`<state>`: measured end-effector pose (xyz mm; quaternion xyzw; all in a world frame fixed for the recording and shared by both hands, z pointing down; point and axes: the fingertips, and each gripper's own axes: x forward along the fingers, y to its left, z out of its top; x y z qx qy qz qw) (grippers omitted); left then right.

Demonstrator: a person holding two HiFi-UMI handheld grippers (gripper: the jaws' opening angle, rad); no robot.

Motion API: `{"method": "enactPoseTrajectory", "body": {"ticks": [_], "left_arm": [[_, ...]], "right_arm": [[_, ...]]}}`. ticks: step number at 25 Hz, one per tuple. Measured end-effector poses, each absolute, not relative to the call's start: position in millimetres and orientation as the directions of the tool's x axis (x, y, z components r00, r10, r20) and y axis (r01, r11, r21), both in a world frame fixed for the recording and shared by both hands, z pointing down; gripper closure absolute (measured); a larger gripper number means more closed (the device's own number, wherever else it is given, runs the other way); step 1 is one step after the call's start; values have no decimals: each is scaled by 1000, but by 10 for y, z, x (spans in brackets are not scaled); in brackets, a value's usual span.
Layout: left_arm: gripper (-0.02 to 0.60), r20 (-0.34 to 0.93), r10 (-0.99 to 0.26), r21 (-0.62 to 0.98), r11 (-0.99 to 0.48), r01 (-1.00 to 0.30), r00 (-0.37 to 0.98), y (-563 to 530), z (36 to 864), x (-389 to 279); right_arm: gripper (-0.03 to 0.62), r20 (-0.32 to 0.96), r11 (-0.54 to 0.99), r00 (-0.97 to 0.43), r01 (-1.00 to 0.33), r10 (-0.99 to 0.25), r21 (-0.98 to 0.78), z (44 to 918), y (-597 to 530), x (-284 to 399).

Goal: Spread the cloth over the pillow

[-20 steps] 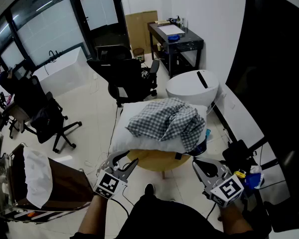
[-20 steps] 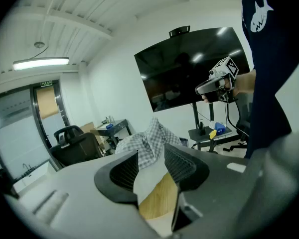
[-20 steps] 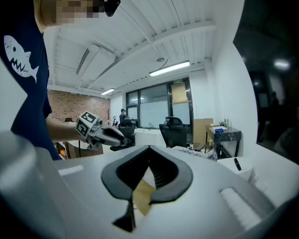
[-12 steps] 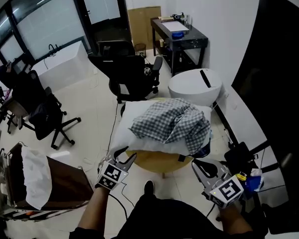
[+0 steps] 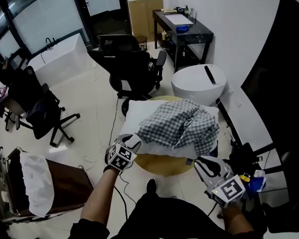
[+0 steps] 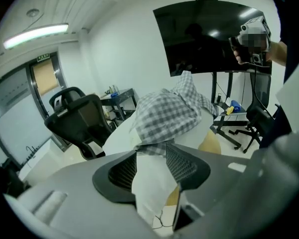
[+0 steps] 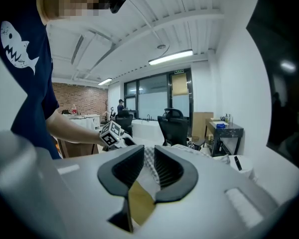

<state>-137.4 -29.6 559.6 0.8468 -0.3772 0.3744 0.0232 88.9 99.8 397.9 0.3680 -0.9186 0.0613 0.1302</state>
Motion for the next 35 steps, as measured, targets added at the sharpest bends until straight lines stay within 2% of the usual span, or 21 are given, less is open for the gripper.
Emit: {"method": "enactPoseTrajectory", "body": {"ticks": [7, 12, 15, 18, 28, 35], "left_arm": [[396, 707, -549, -173, -747, -642, 447, -643, 6011, -1401], [397, 668, -509, -55, -761, -647, 543, -708, 5999, -1338], [469, 643, -517, -56, -767, -639, 565, -734, 5889, -1357], [581, 621, -537, -77, -767, -637, 571, -789, 5753, -1390], [581, 503, -579, -163, -793, -587, 642, -875, 5056, -1233], [581, 453, -570, -186, -813, -552, 686, -909, 4738, -1062]], "right_arm": [[502, 337, 720, -679, -694, -652, -5, 4139, 771, 623], [479, 407, 747, -671, -664, -619, 42, 4382, 697, 412], [462, 476, 773, -651, -626, -591, 103, 4638, 670, 303], [443, 539, 802, -622, -567, -567, 189, 4879, 617, 202], [399, 605, 824, -572, -483, -554, 297, 5192, 246, -50], [391, 610, 839, -588, -466, -531, 282, 5235, -14, -379]]}}
